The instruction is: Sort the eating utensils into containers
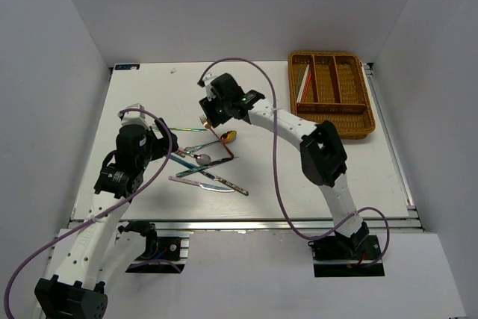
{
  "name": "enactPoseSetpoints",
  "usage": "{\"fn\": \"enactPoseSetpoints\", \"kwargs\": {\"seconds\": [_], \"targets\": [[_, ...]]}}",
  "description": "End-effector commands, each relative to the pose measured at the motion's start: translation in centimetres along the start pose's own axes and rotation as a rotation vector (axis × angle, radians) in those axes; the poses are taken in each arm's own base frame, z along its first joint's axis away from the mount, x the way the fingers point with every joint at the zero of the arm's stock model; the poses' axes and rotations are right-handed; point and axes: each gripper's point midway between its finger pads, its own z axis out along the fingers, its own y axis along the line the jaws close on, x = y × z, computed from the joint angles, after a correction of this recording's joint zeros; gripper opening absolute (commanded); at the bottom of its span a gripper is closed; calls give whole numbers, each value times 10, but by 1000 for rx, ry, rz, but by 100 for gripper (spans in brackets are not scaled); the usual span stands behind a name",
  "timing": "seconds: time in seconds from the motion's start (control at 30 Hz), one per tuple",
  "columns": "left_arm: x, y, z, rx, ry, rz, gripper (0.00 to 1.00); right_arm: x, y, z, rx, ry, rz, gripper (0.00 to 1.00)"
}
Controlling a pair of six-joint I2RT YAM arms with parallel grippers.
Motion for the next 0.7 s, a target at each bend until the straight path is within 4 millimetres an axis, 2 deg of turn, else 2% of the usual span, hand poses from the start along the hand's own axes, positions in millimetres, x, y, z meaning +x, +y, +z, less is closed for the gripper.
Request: {"fn": "enactPoseSetpoints", "kwargs": {"seconds": [0.0, 0.07, 0.23, 0.37, 0.67], "targets": [[-3, -1, -3, 8, -22, 0, 98, 15, -20, 9, 87, 61, -18, 51], [-3, -2, -4, 15, -22, 0, 98, 24, -10, 17, 59, 89, -11, 49], [-1, -2, -3, 16, -13, 1, 98, 41, -8, 33, 72, 126, -25, 46], [-2, -1, -3, 8, -18, 1, 98, 48, -7, 45, 62, 143, -32, 43], [-2, -1, -3, 8, -17, -1, 98, 60, 4, 61, 39, 172, -43, 43]]}}
